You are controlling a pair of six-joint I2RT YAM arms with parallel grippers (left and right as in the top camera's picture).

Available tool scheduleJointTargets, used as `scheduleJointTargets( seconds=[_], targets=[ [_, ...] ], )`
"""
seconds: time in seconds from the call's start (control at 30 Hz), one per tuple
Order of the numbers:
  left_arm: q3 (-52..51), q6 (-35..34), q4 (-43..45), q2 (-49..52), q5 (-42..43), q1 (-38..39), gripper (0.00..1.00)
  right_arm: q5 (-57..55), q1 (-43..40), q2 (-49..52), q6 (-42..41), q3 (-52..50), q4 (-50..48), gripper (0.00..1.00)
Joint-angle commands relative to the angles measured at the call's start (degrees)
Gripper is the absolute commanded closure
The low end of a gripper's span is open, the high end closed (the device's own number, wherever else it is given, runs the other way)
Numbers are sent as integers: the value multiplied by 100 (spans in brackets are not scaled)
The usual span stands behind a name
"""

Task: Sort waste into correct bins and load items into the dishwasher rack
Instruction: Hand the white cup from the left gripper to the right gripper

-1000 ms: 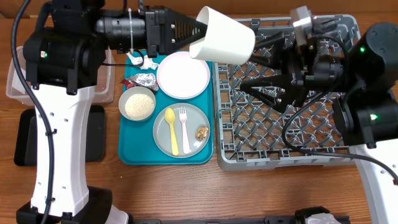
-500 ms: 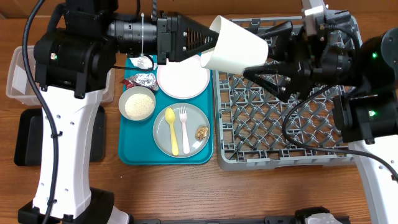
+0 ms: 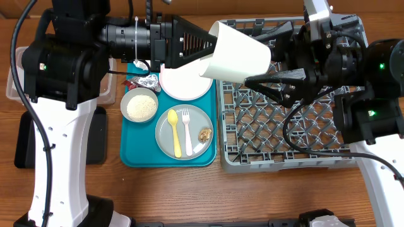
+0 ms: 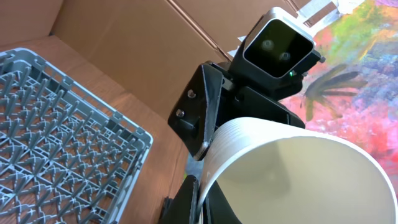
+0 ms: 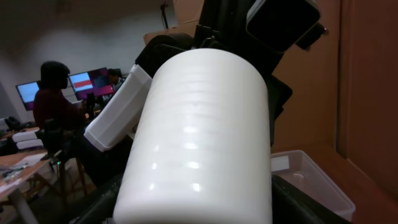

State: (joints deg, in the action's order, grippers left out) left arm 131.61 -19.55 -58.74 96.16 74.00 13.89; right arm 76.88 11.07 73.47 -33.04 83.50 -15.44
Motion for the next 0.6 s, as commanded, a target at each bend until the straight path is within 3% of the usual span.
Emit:
scheduleJointTargets(
  seconds=[0.0,0.37,0.57],
  targets=[
    [2,-15,26,197,-391,81,96,765,424,-166,-2,122,-81,28],
    [2,133,-98,197,-603,81,96,396,474,-166,-367,122,-111,26],
    [2,199,-101,197,-693,81,96,758,763,-166,-369,122,-837,27]
  ],
)
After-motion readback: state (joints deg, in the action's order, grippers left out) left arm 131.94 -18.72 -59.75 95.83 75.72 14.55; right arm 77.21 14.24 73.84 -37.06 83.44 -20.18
